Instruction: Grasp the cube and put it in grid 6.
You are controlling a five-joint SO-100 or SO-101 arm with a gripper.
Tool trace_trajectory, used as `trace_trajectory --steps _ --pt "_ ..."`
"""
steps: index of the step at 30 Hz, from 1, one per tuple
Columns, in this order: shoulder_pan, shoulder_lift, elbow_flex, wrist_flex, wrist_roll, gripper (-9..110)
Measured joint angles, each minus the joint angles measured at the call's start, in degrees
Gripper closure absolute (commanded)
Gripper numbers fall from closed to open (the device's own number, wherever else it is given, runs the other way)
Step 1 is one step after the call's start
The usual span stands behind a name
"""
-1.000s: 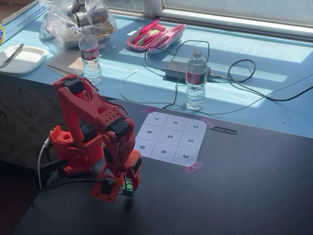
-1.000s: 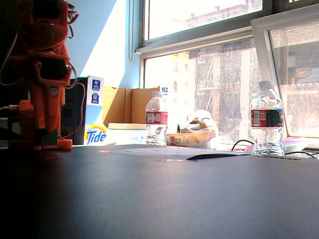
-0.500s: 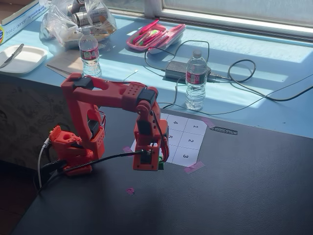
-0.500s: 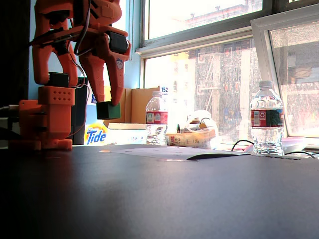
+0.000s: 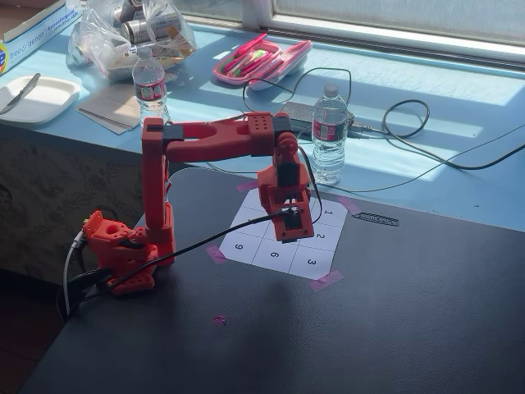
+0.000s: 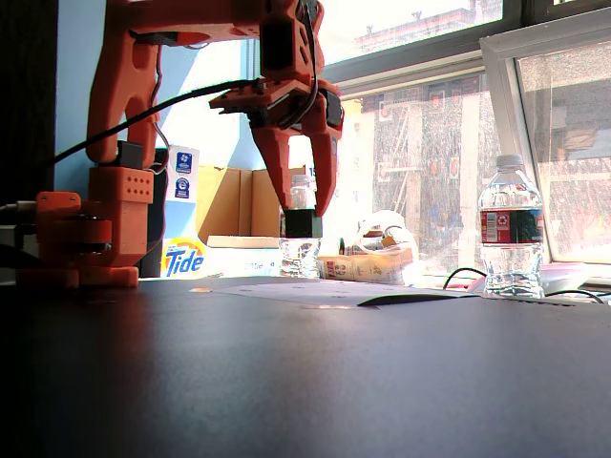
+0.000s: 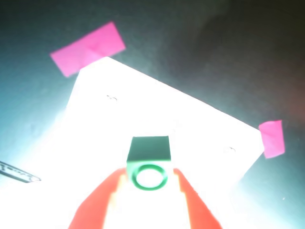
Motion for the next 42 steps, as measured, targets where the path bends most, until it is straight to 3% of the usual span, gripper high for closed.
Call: trace_trajectory --steps 20,24,32,36,42 --pt "-1.6 -2.1 10.2 -8.4 0.3 101" --pt "-1.6 -2.1 10.3 -6.6 -2.8 82" --pt "-1.9 -2.1 10.3 -3.6 -5.3 74" --pt "-1.9 -2.1 9.8 -2.4 -5.6 75" --pt "-1.1 -1.1 -1.3 5.6 -5.6 90"
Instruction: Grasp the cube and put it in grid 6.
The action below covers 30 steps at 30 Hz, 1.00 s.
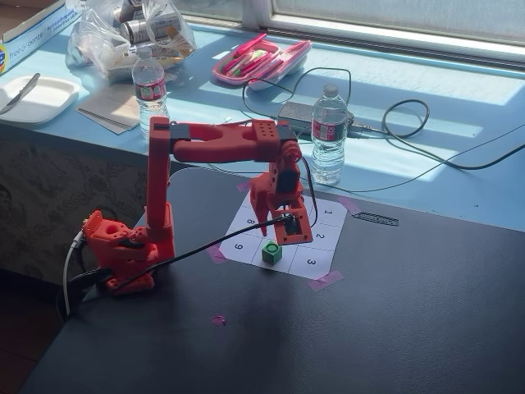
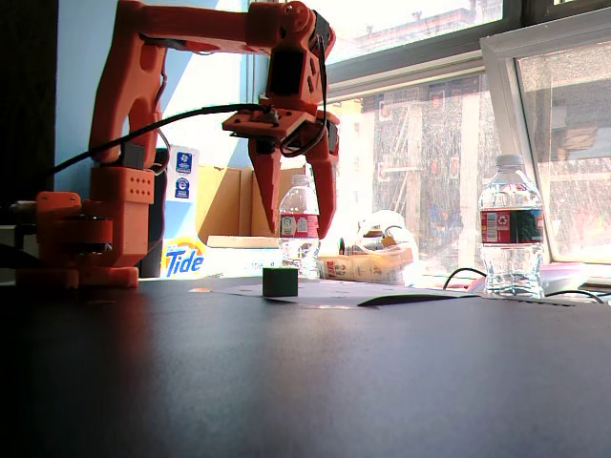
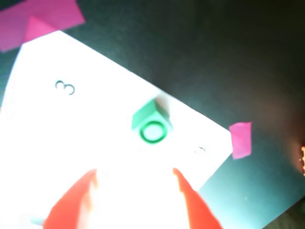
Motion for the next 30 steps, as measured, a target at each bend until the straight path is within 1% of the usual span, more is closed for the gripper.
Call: trace_trajectory --steps 4,7,11,15,21,26,30 --pt "3.5 3.3 -6.5 4.8 -0.3 101" --pt "7.6 5.8 -7.6 6.6 -2.5 101" --pt "15.8 9.8 -5.2 5.4 -7.1 101" --pt "23.8 16.8 2.1 0.0 -11.4 101" --pt "31.5 28.9 18.2 -12.4 -16.2 101" --pt "35.1 38.5 33.2 -22.8 -17.9 101" --pt "35.8 45.4 44.1 -28.3 -18.1 101"
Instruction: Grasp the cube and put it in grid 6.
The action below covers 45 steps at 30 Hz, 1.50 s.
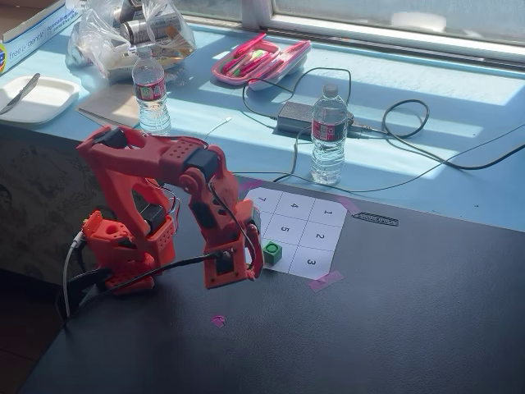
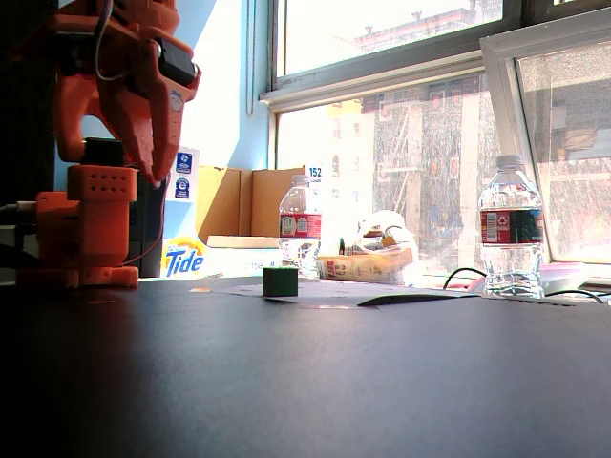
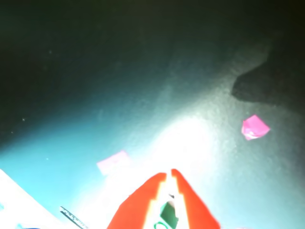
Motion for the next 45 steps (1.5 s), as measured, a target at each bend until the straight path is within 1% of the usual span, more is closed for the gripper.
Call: trace_trajectory --steps 7,17,21,29,45 --pt "-0.5 11.2 19.6 -9.3 1.1 101" --pt "-2.8 28.4 37.2 -10.9 5.2 101" --pt "-2.8 35.5 40.9 -10.9 6.6 101" --pt "-3.3 42.7 45.6 -10.9 10.6 101" --pt "-10.3 49.0 50.6 -10.3 15.5 101"
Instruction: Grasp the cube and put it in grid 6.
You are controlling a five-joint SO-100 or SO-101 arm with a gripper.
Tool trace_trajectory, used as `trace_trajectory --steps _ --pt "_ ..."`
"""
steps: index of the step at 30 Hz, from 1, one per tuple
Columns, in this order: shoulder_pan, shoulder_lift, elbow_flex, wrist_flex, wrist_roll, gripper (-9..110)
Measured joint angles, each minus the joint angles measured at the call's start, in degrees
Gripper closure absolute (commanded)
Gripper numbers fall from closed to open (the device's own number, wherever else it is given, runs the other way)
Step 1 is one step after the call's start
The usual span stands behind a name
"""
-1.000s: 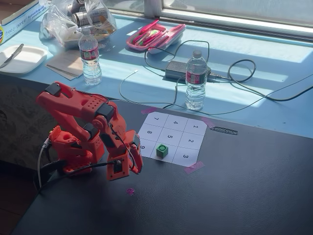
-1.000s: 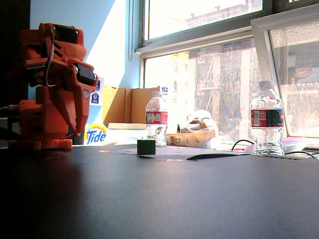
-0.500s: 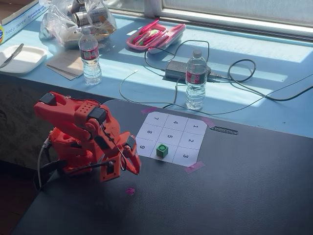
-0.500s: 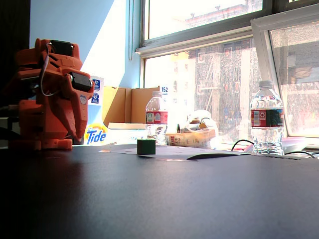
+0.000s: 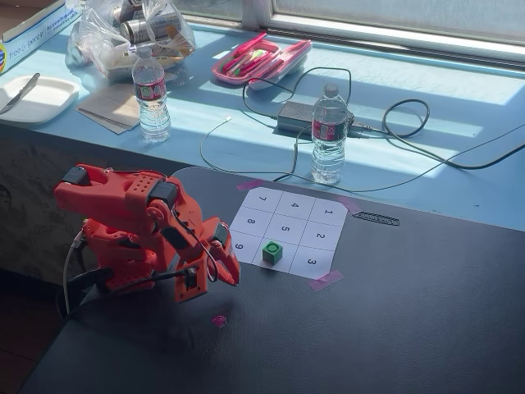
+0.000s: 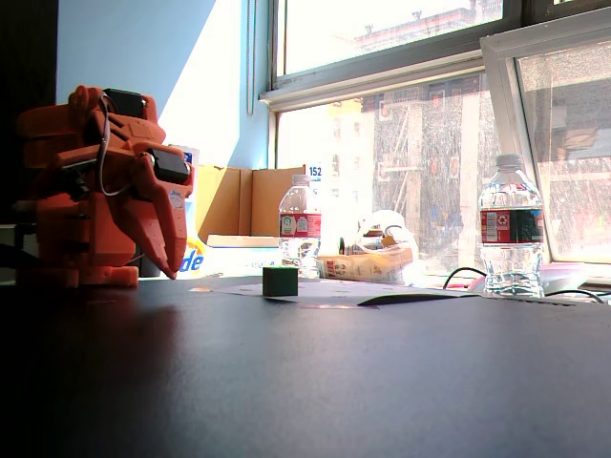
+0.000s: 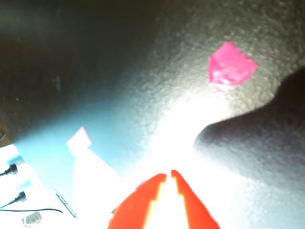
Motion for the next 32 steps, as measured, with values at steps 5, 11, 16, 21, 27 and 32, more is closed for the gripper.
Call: trace_trajectory --steps 5,11,16,21,27,32 --pt "-1.1 4.0 1.3 2.2 0.5 101" --pt "-1.1 6.7 1.9 3.0 0.5 101" --pt "-1.1 6.9 1.9 4.1 0.1 101" --pt "-1.1 6.9 1.9 4.3 0.1 101" --pt "-1.1 6.9 1.9 4.3 0.1 101" --pt "-1.1 6.9 1.9 4.3 0.1 101"
